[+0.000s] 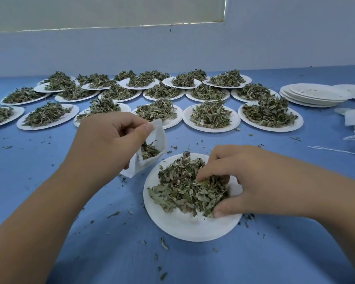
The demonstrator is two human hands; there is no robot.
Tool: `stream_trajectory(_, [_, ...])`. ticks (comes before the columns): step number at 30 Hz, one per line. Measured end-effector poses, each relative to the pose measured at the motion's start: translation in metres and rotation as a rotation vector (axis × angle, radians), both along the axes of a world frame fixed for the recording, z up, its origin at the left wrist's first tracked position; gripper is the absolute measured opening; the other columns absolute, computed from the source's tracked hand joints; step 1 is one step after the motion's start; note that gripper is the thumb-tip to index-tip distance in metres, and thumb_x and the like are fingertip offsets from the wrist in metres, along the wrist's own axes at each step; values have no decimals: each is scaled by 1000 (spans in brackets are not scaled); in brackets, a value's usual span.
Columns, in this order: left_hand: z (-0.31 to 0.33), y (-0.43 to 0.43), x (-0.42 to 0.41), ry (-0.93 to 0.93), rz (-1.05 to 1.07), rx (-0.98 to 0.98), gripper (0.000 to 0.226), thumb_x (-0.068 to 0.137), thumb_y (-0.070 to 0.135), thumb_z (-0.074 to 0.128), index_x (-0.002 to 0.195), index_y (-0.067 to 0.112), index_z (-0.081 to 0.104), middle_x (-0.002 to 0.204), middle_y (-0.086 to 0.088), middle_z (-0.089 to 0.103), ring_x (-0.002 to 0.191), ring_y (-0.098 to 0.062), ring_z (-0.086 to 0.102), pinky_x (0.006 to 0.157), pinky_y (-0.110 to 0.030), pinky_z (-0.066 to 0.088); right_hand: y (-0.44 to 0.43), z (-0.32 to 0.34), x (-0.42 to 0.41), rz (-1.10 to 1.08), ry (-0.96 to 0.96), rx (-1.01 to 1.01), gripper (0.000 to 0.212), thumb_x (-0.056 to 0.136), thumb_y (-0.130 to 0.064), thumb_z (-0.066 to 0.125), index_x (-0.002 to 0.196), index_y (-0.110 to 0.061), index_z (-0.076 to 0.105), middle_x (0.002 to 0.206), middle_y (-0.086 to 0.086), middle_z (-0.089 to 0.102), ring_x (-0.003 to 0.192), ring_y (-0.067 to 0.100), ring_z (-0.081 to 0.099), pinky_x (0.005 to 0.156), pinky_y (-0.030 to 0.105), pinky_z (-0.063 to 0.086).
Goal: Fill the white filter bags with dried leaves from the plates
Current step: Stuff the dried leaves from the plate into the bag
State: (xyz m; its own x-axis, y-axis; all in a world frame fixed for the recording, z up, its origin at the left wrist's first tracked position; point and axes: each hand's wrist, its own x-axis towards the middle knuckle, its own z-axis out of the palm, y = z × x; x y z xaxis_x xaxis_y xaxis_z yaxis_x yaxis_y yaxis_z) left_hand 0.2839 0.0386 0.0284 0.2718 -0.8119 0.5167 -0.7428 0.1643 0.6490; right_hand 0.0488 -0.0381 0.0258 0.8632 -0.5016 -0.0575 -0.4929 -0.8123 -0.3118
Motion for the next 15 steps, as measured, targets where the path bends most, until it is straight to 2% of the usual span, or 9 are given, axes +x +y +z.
stream_trajectory(7, [0,0,-1,-13,2,-1,15,89,27,66,76,25,72,55,0,59,35,-13,52,39,-6,33,4,-3,4,12,-11,-49,42,75,-55,67,115,-46,59,101,-25,40,89,-12,42,69,14,38])
stream_trajectory(11, [0,-1,-1,-8,-10,10,16,89,28,66,75,25,72,54,-1,59,34,-12,50,38,-7,33,6,-2,2,3,-14,-39,40,72,-59,69,108,-50,57,110,-31,31,92,-13,42,66,11,37])
stream_trajectory(13, [-1,-1,-2,-5,-11,15,16,89,26,66,73,26,71,56,-3,59,35,-14,51,38,-8,35,6,-2,2,-5,-6,-34,40,71,-60,69,107,-50,54,111,-32,32,93,-10,44,71,13,40])
stream_trajectory(15, [-1,-1,-2,-5,-8,21,17,89,24,66,73,26,71,56,-3,59,35,-15,52,38,-9,36,7,-1,2,-4,-12,-32,39,72,-58,68,107,-48,54,110,-30,37,95,-7,46,78,21,44])
